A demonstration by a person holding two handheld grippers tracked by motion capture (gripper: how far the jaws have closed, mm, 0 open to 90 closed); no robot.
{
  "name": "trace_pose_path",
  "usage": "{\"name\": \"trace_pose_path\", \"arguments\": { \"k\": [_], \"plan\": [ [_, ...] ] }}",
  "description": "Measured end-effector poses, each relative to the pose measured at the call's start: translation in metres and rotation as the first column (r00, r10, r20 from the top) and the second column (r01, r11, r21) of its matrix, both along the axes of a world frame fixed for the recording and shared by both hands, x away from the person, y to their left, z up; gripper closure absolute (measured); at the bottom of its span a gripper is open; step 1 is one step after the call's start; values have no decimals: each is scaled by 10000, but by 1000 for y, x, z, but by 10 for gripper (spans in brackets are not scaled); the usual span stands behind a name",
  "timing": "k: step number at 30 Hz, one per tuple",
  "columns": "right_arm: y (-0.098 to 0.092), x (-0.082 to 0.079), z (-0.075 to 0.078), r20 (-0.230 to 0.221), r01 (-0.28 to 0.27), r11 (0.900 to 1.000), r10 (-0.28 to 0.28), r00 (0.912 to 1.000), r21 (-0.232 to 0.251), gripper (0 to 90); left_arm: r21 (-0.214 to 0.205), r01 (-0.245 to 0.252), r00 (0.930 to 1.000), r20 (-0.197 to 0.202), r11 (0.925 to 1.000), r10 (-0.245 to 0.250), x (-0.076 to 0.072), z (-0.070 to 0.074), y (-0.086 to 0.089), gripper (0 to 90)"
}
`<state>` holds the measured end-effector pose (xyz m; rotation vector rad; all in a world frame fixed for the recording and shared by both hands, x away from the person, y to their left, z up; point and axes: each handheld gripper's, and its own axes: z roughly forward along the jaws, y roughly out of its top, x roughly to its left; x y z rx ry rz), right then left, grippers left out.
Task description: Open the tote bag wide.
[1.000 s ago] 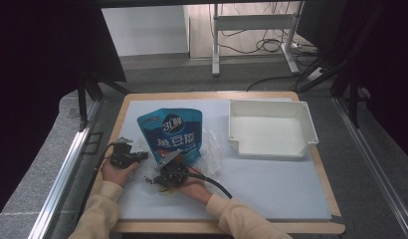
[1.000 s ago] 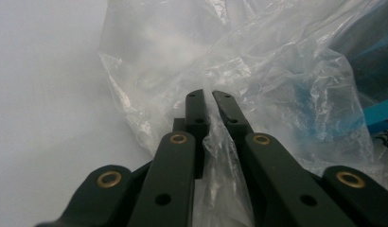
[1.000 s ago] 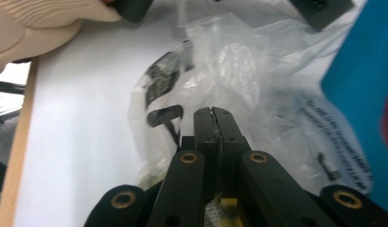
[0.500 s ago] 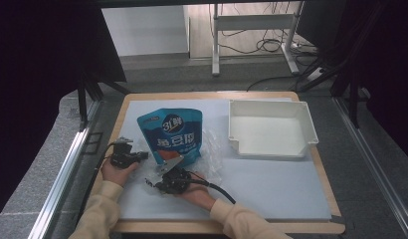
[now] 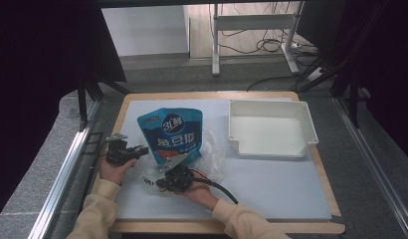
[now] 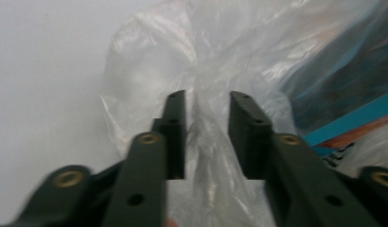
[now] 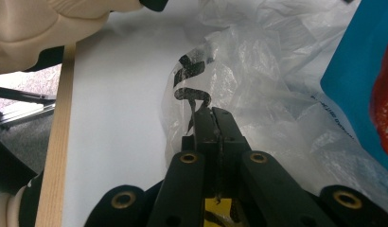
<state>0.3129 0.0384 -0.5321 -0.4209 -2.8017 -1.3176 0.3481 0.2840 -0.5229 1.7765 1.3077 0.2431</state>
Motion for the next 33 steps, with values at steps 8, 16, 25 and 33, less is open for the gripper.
{"name": "trace_pose_path", "arguments": {
  "k": [8, 16, 25, 33],
  "plan": [
    [-9, -3, 11, 82, 37, 9993, -40, 10000, 368, 891, -222, 330, 9974, 653, 9992, -315, -12, 24, 11, 237],
    [-19, -11, 30, 245, 22, 9961, -44, 9997, 883, 890, -1067, 195, 9895, 1445, 9941, -39, -29, 47, 28, 108],
    [-64, -16, 65, 698, 587, 9886, -688, 9952, 1386, 877, -436, 983, 9735, 2116, 9942, -869, -56, 69, 9, 130],
    [-111, 2, 85, 935, 1610, 9705, -1797, 9793, 1795, 793, -167, 1466, 9640, 2268, 9891, -1391, -71, 74, -7, 159]
  ]
}}
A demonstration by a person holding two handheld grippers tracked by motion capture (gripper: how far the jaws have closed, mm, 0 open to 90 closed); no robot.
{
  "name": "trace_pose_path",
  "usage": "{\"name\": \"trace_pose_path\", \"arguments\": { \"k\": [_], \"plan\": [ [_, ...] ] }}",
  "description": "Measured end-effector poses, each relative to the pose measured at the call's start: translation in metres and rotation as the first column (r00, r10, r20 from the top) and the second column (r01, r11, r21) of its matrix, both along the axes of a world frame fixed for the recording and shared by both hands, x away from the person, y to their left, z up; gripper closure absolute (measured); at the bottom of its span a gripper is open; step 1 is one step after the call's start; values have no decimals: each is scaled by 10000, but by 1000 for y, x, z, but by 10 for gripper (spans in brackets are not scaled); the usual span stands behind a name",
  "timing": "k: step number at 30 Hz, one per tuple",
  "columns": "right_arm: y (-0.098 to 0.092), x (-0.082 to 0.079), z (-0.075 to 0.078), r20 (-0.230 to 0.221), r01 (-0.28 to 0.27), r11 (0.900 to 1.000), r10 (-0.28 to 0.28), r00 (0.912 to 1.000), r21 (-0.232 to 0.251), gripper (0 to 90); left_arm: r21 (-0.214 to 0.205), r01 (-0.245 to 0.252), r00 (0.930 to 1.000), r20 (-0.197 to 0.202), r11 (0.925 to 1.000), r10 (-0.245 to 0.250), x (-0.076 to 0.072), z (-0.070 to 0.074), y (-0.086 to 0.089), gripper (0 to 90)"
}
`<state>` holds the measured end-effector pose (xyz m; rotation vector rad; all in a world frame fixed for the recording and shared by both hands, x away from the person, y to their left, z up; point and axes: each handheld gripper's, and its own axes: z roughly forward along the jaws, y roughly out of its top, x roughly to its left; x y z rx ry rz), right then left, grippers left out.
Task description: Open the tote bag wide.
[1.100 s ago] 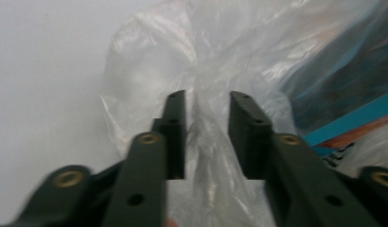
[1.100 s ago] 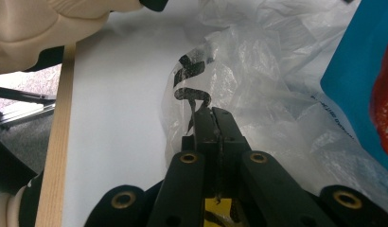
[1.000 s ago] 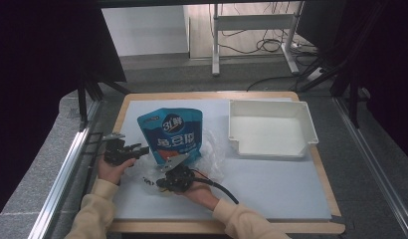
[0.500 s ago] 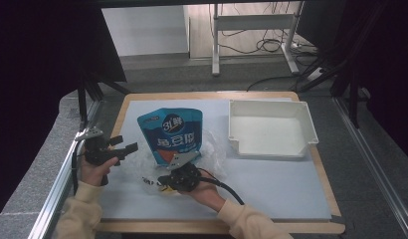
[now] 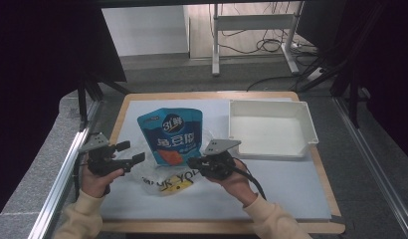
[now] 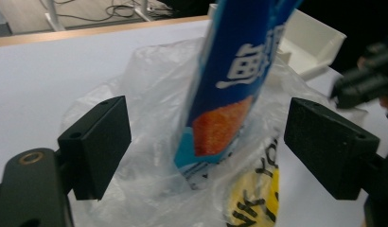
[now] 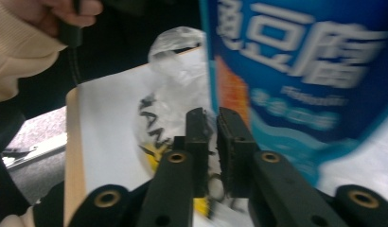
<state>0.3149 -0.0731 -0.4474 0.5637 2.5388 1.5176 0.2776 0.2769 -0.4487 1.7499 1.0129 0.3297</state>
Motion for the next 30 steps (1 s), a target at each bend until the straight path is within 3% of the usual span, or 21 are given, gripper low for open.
{"name": "trace_pose_path", "arguments": {
  "k": [7, 17, 27, 30],
  "plan": [
    [-23, 10, 5, 52, 638, 9979, -639, 9979, 108, 682, 113, 62, 10000, -36, 9999, -61, -9, -2, -10, 175],
    [-49, 28, 6, -28, 1606, 9862, -1607, 9870, 401, 482, 166, 236, 9997, -48, 9996, -235, -17, -5, -13, 191],
    [-56, 34, 5, -85, 1818, 9829, -1817, 9833, 279, 408, 87, 357, 9991, -212, 9993, -355, -12, -8, -14, 192],
    [-59, 38, 7, -98, 2004, 9790, -2001, 9797, 379, 393, 373, 258, 9993, -267, 9990, -248, -13, -11, -18, 192]
  ]
}}
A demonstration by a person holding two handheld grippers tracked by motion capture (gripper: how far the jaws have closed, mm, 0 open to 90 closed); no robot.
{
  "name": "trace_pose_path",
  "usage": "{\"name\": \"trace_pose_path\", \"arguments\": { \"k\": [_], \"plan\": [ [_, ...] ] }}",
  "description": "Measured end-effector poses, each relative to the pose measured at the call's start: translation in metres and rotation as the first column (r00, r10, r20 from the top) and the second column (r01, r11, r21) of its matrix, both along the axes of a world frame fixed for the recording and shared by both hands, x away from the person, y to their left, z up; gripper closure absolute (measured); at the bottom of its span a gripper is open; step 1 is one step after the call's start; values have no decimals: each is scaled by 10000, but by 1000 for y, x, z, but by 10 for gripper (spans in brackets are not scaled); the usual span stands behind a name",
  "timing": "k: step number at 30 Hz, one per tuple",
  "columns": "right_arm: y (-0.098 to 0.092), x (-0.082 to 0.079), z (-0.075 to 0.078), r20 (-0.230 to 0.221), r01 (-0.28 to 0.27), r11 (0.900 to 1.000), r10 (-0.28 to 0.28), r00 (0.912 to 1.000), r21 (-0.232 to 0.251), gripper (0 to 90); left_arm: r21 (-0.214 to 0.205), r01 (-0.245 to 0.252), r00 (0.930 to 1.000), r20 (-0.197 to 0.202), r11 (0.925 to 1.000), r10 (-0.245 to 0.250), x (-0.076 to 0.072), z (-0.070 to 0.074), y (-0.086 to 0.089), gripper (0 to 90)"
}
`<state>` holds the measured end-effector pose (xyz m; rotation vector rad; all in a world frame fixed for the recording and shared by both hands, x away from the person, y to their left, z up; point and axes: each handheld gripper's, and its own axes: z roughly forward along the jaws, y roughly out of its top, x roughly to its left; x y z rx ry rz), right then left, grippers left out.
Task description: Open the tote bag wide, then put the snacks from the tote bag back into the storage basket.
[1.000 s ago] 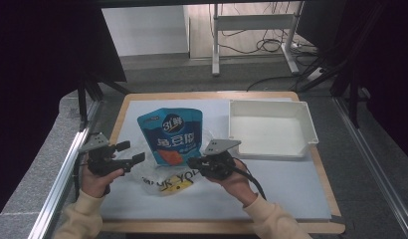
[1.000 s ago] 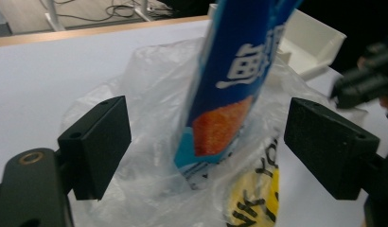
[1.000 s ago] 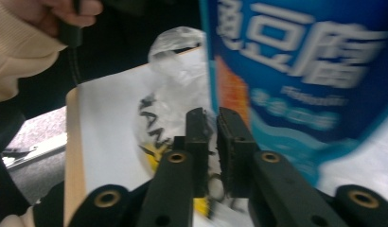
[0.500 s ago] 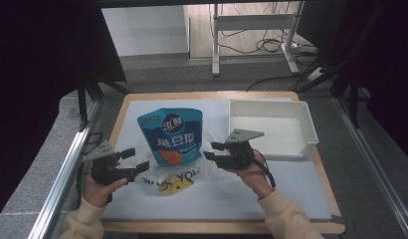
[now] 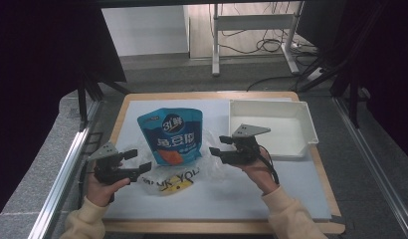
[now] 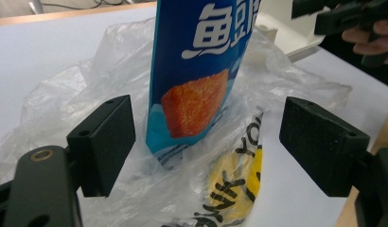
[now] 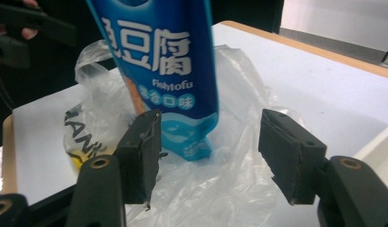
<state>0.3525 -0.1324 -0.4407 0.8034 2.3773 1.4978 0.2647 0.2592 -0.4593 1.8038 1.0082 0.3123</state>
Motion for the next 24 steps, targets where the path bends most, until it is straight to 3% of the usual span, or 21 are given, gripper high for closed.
{"name": "trace_pose_path", "arguments": {
  "k": [2, 10, 24],
  "plan": [
    [-1, 1, 1, 40, 103, 9999, -103, 9999, -3, 385, 155, -130, 9999, 14, 9998, 129, -1, 0, 0, 192],
    [4, 2, 8, 241, 150, 9998, -153, 9996, 109, 375, 31, -340, 9994, 54, 9994, 339, -2, 3, 5, 192],
    [37, 23, 28, 413, -171, 9989, 153, 9990, 447, 401, 47, -319, 9995, 43, 9995, 319, 1, 3, 3, 193]
  ]
}}
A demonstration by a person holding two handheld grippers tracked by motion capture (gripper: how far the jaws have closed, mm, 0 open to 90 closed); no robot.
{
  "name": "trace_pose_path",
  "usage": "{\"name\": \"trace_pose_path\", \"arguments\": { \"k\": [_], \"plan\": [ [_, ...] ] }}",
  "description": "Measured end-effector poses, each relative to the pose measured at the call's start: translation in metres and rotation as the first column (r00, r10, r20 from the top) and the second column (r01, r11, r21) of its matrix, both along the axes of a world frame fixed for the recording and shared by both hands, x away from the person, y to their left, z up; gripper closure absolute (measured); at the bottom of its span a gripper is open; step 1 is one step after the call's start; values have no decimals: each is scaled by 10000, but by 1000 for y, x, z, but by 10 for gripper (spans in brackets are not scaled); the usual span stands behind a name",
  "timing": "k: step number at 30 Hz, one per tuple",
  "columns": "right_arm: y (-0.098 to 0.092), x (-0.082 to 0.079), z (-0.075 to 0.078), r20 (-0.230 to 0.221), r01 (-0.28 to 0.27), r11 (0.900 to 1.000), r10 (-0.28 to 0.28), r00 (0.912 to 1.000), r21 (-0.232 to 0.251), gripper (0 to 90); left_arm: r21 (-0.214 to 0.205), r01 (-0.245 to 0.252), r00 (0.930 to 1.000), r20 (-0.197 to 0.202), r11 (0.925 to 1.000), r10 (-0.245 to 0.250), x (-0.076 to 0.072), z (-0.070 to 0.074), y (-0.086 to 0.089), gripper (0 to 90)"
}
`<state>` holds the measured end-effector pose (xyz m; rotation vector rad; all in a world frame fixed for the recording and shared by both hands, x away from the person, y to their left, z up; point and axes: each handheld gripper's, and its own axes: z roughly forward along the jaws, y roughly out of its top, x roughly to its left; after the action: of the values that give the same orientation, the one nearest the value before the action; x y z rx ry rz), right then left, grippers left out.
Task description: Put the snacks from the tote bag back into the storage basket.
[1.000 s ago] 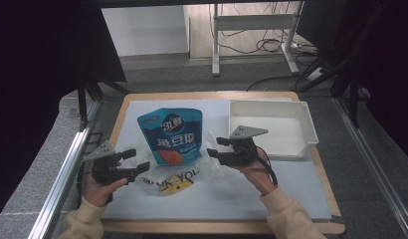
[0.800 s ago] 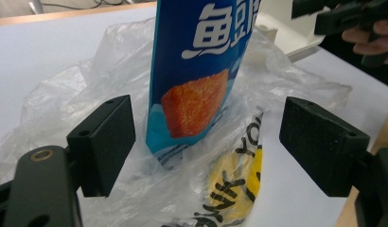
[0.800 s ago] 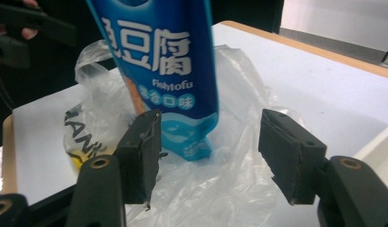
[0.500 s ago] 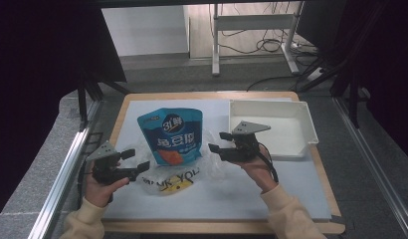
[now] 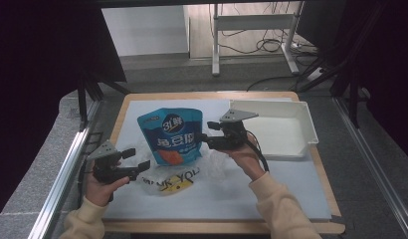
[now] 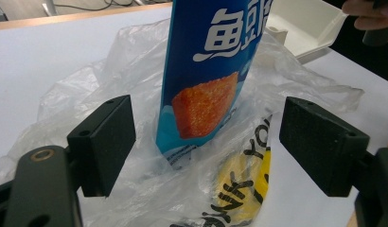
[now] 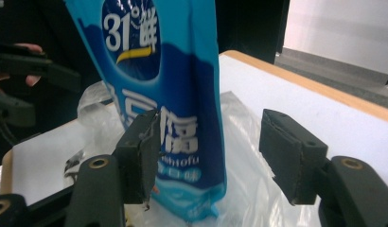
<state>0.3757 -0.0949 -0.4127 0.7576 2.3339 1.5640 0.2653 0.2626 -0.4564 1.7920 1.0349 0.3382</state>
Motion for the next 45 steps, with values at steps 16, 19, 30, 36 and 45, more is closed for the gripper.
{"name": "trace_pose_path", "arguments": {
  "k": [16, 19, 30, 36, 45],
  "plan": [
    [34, 15, 18, 292, -568, 9979, 559, 9980, 298, 575, -9, 14, 10000, -89, 10000, -14, 4, -1, -3, 194],
    [42, 17, 20, 491, -613, 9979, 603, 9970, 188, 651, -33, -11, 10000, -91, 10000, 10, 4, -1, -2, 194],
    [42, 21, 21, 525, -1076, 9941, 1067, 9929, 137, 757, 126, -58, 9998, -194, 9999, 61, 4, -2, -2, 192],
    [42, 22, 21, 524, -1327, 9911, 1318, 9899, 142, 822, 170, -99, 9996, -258, 9998, 103, 5, -3, -2, 190],
    [41, 25, 20, 674, -1796, 9836, 1783, 9817, 145, 874, 159, -88, 9994, -332, 9998, 93, 6, -4, -2, 191]
  ]
}}
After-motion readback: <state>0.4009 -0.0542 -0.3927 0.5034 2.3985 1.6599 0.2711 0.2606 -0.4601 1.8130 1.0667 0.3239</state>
